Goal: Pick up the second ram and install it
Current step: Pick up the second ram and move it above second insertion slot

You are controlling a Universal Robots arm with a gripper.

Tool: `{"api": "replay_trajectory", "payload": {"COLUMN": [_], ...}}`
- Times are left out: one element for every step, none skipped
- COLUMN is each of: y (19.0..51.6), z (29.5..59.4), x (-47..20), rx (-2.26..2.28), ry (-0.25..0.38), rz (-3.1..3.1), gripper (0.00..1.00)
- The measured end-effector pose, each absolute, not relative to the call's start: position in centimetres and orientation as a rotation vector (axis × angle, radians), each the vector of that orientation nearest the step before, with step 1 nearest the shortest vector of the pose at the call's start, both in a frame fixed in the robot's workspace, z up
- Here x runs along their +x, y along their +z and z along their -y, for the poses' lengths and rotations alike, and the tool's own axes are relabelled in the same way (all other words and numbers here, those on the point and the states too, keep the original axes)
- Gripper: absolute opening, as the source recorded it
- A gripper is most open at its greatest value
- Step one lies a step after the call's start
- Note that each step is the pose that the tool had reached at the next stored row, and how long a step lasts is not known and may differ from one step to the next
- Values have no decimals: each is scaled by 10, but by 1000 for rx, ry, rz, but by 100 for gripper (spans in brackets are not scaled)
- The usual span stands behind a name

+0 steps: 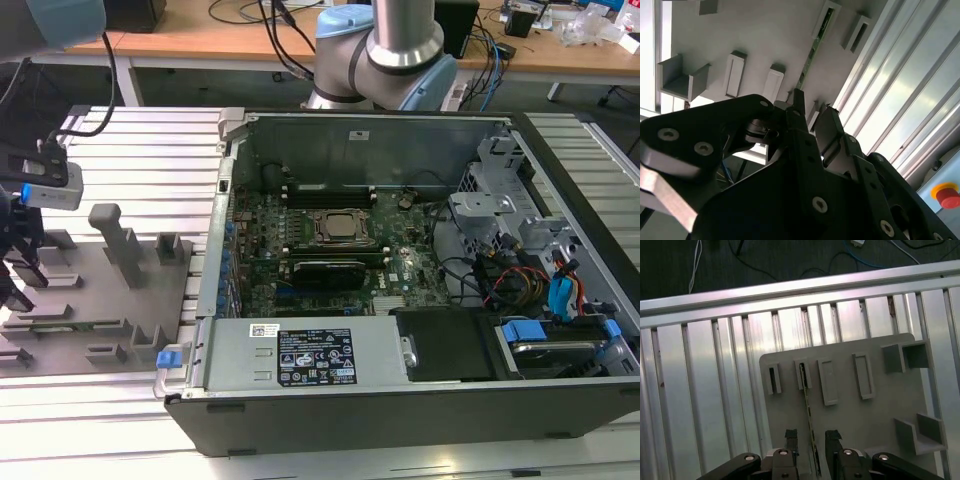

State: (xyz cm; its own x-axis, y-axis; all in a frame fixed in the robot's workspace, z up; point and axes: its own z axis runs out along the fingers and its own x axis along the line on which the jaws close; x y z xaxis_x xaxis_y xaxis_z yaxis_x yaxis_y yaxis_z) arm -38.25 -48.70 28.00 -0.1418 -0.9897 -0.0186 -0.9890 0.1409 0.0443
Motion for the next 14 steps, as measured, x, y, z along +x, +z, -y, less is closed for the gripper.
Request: {"api": "replay_trajectory", "payload": {"y": [279,278,278,277,276,276,275,274,274,273,273,272,272,271], "z": [487,487,487,487,487,487,487,487,487,487,487,487,487,487], "x": [-382,-382,-382,-382,-382,-382,-382,-382,-382,-382,-382,-382,-382,-382], "rx": [2050,2051,2051,2051,2051,2051,2051,2051,2051,2051,2051,2051,2051,2051], "ry": [-71,-71,-71,-71,-70,-71,-71,-71,-71,-71,-71,-71,-71,-71], "rz": [2359,2358,2358,2358,2358,2358,2358,2358,2358,2358,2358,2358,2358,2358], "gripper": [36,36,36,36,36,36,36,36,36,36,36,36,36,36]}}
